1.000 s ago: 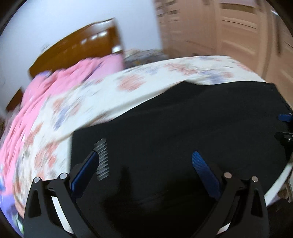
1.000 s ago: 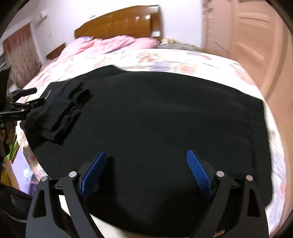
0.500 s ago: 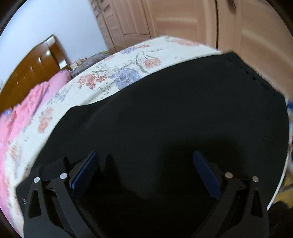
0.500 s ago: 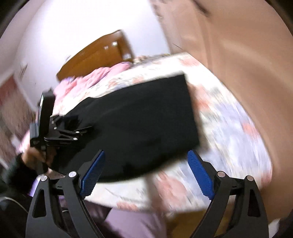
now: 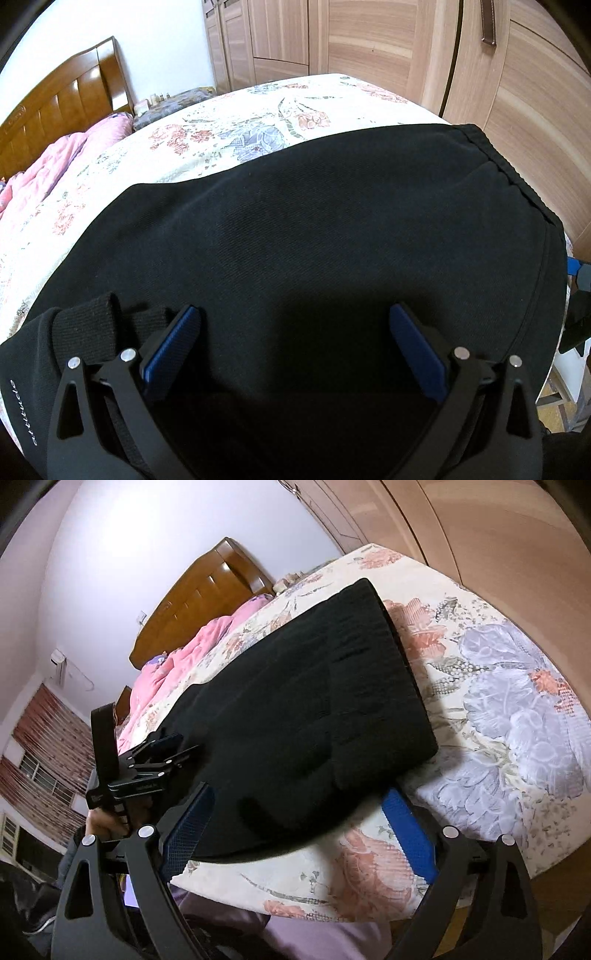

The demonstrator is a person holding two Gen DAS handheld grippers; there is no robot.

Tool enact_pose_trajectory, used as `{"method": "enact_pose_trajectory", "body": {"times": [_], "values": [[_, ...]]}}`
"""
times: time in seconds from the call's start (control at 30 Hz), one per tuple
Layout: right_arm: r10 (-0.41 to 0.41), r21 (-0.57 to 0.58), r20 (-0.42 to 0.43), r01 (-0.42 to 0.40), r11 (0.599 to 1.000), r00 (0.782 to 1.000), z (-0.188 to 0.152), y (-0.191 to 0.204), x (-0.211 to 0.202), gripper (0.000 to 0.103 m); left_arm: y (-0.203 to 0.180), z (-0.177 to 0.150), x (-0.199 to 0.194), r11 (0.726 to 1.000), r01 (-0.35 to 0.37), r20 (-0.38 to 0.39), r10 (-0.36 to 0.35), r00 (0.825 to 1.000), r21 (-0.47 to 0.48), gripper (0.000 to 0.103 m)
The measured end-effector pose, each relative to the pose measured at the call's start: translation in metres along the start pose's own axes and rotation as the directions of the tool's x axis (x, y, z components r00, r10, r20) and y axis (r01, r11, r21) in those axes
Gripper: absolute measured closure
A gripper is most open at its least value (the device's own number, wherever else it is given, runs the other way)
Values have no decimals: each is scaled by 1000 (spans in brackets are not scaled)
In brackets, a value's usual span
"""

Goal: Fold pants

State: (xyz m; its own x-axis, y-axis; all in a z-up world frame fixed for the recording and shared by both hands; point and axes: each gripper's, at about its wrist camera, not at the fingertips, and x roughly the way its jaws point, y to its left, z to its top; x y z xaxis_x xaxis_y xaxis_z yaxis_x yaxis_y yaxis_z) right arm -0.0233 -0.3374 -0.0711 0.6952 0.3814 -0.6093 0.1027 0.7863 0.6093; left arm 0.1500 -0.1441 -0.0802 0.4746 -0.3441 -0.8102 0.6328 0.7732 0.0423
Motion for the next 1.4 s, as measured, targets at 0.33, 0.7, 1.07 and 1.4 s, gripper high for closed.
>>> {"method": "enact_pose_trajectory", "body": {"times": [0.33,0.7,1.07,1.4], "values": [[2,73,70,-7,997,998,11,-11,9,39,1,-1,0,1000,4,3,-4,1000,-1,1],[15,112,92,-26,993,996,19,-13,24,49,1,-2,1,1000,2,2,-2,1000,0,1],[-147,-479,329,299,825,933,3,116,9,65,7,56,-42,950,291,6,-292,956,-118,2],[-156,-739,379,400,542,912,-29,195,56,65,-57,154,-48,951,307,-288,-281,915,47,2]]}}
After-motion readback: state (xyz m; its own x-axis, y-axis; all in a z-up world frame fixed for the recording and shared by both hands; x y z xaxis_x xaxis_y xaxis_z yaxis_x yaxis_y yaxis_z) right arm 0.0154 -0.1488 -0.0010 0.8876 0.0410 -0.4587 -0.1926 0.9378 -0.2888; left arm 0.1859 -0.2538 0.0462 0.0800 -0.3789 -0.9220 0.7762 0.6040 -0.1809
